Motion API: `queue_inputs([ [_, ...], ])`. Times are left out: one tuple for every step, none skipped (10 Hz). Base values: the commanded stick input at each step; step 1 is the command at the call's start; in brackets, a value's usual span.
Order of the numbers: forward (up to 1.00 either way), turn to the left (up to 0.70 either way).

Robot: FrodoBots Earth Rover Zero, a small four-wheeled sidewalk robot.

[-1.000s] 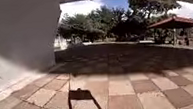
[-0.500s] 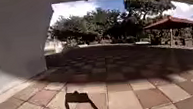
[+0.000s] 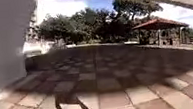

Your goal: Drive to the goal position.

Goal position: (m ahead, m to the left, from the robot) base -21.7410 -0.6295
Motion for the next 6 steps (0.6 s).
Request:
queue_inputs([
  [0.70,-0.35],
  [0.70,-0.35],
  [0.70,-0.35],
  [0.70,-0.35],
  [0.70,-0.35],
  [0.70,-0.35],
])
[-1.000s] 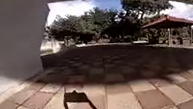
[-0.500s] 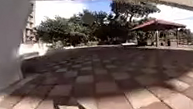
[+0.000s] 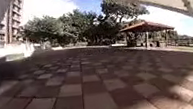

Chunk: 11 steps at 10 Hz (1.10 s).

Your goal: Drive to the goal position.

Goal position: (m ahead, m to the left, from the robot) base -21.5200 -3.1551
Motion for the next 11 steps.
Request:
queue_inputs([
  [0.70,-0.35],
  [0.70,-0.35],
  [0.70,-0.35],
  [0.70,-0.35],
  [0.70,-0.35],
  [0.70,-0.35],
  [0.70,-0.35],
  [0.70,-0.35],
  [0.70,-0.35],
  [0.70,-0.35],
  [0.70,-0.35],
])
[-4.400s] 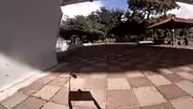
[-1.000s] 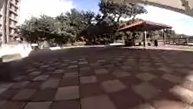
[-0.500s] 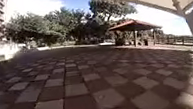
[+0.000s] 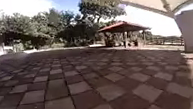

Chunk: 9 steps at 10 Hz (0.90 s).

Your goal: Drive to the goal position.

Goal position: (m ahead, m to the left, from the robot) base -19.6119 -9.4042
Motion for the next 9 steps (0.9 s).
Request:
queue_inputs([
  [0.70,-0.35],
  [0.70,-0.35],
  [0.70,-0.35],
  [0.70,-0.35],
  [0.70,-0.35],
  [0.70,-0.35],
  [0.70,-0.35],
  [0.70,-0.35],
  [0.70,-0.35],
])
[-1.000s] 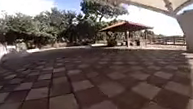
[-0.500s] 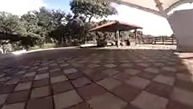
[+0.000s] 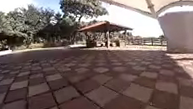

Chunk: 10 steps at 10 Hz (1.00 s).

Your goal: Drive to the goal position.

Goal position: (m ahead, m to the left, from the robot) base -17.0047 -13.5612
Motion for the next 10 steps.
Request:
queue_inputs([
  [0.70,-0.35],
  [0.70,-0.35],
  [0.70,-0.35],
  [0.70,-0.35],
  [0.70,-0.35],
  [0.70,-0.35],
  [0.70,-0.35],
  [0.70,-0.35],
  [0.70,-0.35],
  [0.70,-0.35],
])
